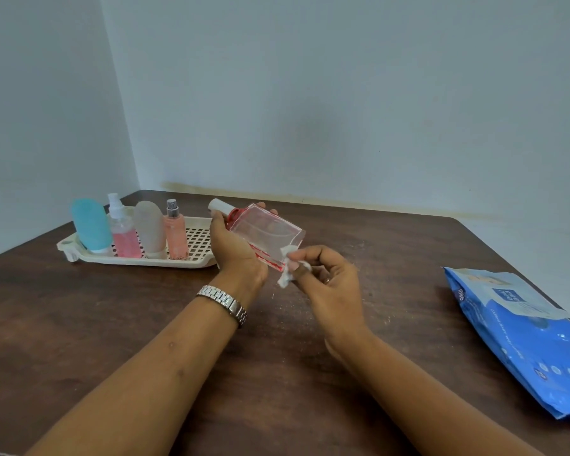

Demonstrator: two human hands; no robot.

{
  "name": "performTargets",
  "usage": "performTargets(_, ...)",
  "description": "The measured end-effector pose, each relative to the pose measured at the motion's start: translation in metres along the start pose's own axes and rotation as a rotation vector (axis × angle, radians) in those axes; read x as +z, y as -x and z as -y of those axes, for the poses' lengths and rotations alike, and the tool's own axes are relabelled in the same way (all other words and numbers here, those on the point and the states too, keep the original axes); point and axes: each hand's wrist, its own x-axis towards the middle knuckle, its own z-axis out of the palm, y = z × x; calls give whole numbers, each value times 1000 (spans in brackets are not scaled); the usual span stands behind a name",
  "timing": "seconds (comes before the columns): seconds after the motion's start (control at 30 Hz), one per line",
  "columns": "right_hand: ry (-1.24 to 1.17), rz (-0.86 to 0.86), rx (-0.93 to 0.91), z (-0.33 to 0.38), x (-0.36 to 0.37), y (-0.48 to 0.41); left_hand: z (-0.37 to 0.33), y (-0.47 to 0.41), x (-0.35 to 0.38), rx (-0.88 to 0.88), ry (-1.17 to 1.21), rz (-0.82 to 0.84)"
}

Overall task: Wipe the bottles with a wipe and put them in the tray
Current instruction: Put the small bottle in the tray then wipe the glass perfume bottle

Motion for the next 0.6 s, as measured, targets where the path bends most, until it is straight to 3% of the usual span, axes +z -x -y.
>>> performTargets(0.13, 221, 39, -130, -2, -3, 0, -3, -6, -3, -26, 30, 1)
performTargets(0.27, 303, -74, -193, 3, -9, -8, 1, 3, 3, -58, -4, 28)
performTargets(0.43, 357, -240, -92, 2, -35, -29, 11, 16, 7, -144, -33, 126)
performTargets(0.6, 282, -169, -106, 4, -19, -15, 9, 12, 8, -61, -1, 74)
